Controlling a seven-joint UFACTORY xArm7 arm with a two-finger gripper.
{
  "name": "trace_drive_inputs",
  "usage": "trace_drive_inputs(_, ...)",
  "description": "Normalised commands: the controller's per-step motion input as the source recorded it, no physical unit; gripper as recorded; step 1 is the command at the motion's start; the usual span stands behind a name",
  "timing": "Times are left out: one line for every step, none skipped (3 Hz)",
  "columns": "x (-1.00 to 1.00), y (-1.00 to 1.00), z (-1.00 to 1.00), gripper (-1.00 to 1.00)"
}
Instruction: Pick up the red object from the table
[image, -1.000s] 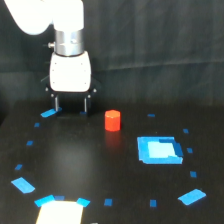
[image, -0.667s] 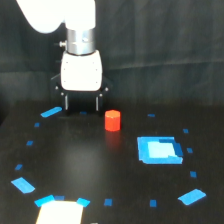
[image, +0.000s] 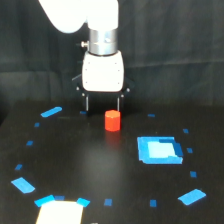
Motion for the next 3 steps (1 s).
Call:
trace_drive_inputs(1.0,-0.64,-1.0,0.39)
trace_drive_inputs(-1.0,-0.59,0.97,-1.0)
trace_drive_inputs(-1.0,0.0,-0.33,-0.99)
